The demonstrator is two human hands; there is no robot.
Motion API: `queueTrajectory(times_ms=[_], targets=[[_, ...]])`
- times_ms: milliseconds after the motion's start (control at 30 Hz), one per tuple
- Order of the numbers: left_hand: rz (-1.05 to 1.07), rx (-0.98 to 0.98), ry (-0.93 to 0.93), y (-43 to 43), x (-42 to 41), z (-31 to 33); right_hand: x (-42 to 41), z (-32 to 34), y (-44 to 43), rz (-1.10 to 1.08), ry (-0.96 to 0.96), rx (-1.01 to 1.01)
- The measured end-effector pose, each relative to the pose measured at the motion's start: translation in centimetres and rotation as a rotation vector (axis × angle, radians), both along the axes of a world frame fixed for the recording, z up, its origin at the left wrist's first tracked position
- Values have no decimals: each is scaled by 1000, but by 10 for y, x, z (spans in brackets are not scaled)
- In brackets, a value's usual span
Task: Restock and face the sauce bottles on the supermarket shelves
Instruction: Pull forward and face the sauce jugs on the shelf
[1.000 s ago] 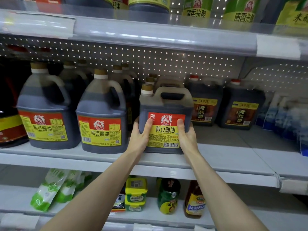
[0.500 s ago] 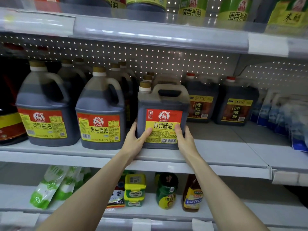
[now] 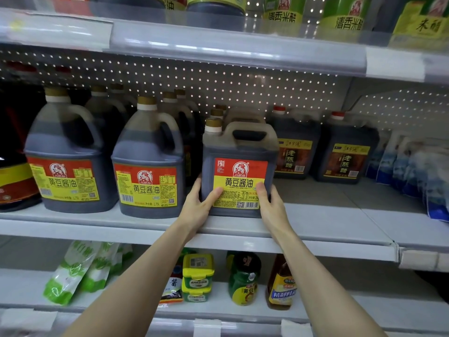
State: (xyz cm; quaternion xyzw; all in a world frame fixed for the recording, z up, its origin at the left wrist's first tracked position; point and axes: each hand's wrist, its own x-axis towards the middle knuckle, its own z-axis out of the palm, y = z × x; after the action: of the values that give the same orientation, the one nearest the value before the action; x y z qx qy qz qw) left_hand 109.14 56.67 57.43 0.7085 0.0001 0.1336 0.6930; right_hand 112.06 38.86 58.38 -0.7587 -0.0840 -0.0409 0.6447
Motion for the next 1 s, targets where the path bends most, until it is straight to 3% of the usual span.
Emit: queueTrajectory(times_ms=[1000], targets=[[96, -17, -15, -1, -2, -5, 2, -6, -1, -25, -60, 6]])
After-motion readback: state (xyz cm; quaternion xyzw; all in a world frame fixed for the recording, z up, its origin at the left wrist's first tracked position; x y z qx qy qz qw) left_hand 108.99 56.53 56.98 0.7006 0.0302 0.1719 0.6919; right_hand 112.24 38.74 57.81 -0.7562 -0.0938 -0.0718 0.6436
